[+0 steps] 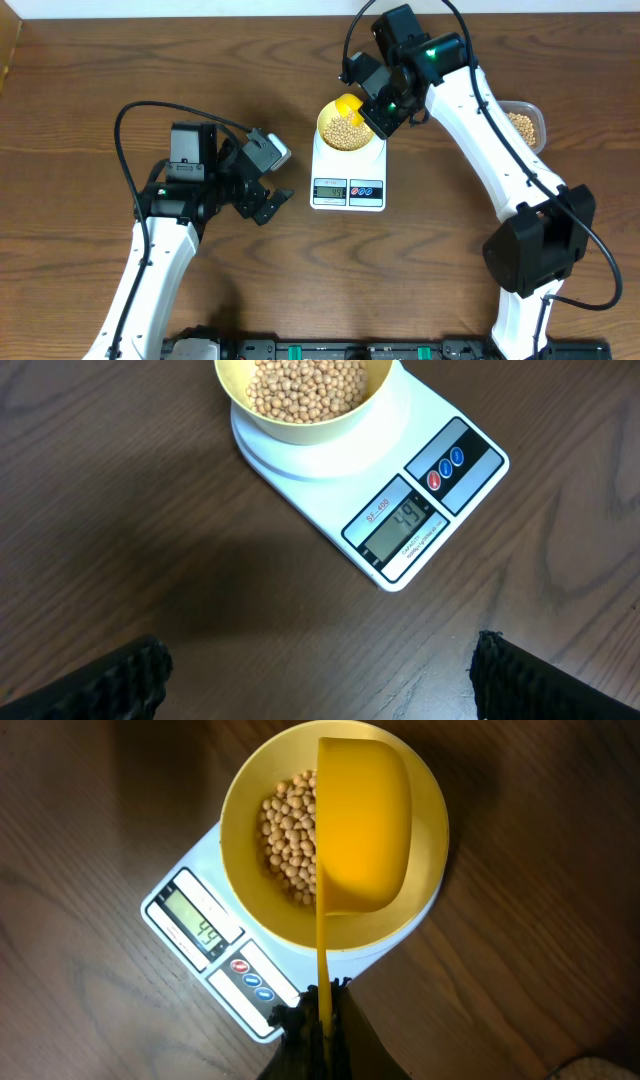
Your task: Scoop item into bowl and weigh 50g on scale
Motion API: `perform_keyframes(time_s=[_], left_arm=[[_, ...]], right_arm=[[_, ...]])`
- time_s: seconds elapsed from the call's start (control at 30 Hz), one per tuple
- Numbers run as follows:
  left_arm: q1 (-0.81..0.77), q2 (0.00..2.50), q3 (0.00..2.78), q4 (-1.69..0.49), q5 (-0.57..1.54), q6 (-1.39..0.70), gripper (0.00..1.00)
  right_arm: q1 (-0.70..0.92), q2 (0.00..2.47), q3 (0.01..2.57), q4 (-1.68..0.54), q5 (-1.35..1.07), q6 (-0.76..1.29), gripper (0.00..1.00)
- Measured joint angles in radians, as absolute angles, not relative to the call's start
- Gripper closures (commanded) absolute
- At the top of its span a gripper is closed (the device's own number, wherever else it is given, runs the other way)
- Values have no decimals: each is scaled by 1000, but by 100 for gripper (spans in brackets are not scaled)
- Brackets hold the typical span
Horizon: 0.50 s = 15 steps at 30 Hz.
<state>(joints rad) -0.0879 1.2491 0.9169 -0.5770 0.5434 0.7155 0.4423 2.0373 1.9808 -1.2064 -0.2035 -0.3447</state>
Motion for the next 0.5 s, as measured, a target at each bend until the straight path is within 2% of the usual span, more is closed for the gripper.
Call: perform_keyframes(time_s=[0.5], left_arm=[[-88, 1249, 917, -577, 543, 715, 3]], right_arm=[[412, 2037, 1981, -1206, -260, -344, 99]])
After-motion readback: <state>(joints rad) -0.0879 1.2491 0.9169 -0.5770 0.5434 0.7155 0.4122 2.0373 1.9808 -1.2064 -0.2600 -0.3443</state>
